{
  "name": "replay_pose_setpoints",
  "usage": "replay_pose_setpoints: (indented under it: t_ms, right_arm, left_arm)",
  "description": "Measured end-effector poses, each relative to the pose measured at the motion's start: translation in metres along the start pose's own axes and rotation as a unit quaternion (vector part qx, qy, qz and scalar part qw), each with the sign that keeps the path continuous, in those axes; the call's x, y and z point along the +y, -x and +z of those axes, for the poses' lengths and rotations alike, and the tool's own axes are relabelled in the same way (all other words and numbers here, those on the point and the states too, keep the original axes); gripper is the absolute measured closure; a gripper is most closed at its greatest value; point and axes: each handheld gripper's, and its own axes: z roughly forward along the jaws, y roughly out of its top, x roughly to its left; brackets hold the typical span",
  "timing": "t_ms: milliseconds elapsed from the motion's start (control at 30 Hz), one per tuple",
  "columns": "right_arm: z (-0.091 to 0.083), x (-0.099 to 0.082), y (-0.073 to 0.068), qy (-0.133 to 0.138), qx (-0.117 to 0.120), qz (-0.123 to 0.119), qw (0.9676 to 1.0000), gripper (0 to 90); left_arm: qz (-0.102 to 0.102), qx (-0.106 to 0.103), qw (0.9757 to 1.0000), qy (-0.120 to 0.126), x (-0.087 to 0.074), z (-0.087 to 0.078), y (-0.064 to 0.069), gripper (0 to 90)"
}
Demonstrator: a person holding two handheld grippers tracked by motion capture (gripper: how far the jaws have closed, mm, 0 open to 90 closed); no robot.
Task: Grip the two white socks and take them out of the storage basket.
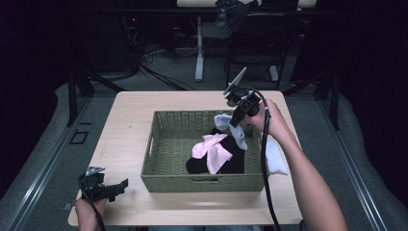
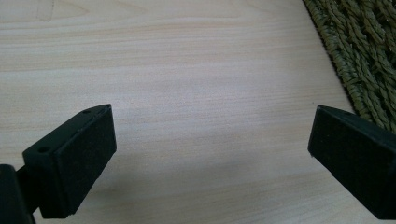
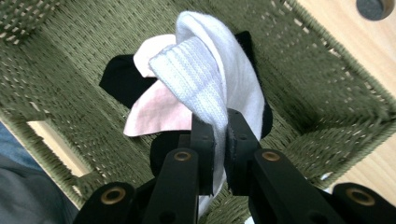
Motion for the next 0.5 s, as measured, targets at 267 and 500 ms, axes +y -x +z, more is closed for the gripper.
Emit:
replay_pose_setpoints:
  t_ms: [267, 500]
  right_arm:
    - [-0.019, 0.007, 0.001, 0.008, -0.012, -0.001, 0.9999, 84.4]
    - [-0.039, 0.000, 0.009, 0.021, -0.022, 0.010, 0.9995, 84.4]
  left_arm:
    - [0.002, 0.001, 1.0000, 0.000, 0.000, 0.000, 0.001, 1.2]
    - [0.002, -0.001, 1.0000, -0.004, 0.001, 0.000, 0.000, 1.2]
